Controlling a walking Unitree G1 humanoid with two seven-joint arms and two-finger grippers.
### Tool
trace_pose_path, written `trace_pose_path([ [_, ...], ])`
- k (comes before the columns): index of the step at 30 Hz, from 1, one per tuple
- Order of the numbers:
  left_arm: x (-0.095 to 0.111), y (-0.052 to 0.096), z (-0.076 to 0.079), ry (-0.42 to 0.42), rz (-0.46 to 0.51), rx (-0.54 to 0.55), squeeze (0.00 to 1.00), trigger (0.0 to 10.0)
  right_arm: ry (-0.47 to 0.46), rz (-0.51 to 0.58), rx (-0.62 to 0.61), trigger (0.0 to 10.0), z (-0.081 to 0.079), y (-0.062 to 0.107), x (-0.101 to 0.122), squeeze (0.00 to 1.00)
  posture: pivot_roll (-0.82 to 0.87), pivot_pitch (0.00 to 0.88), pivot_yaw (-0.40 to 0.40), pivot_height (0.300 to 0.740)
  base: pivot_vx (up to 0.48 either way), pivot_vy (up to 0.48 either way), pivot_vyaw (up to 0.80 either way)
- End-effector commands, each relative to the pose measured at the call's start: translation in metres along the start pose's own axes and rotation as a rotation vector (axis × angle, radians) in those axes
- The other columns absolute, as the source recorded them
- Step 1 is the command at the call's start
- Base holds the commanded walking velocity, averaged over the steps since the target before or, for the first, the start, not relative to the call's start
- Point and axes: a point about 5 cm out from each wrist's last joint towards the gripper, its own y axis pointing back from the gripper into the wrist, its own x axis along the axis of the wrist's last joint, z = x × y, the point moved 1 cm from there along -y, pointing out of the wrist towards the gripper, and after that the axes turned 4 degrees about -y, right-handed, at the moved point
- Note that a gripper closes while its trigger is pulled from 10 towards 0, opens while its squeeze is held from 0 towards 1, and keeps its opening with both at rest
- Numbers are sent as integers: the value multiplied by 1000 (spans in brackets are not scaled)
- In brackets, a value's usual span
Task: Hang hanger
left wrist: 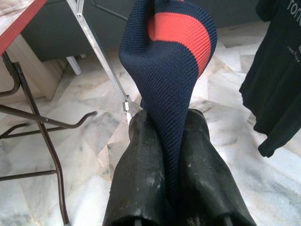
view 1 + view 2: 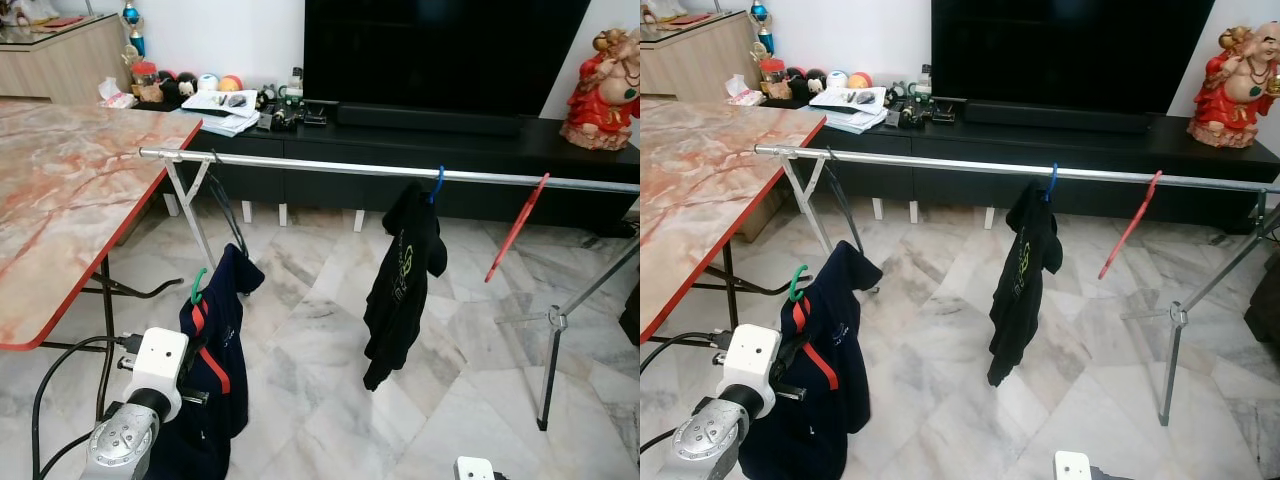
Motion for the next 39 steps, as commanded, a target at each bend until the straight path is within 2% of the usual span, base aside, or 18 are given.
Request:
trace_pose_path([
  [1,9,0,1,-1,43,-6,0,10000,-14,7,-8,10000,1,0,0,0,66,20,-10,740,-244,0,0],
  [23,10,-1,0,6,45,-5,0,10000,-47,30,-31,10000,2,0,2,0,69,29,-10,740,-263,0,0],
  [39,14,-3,6,10,51,-35,0,10000,-118,61,-61,10000,4,1,2,0,67,30,-11,740,-221,0,0],
])
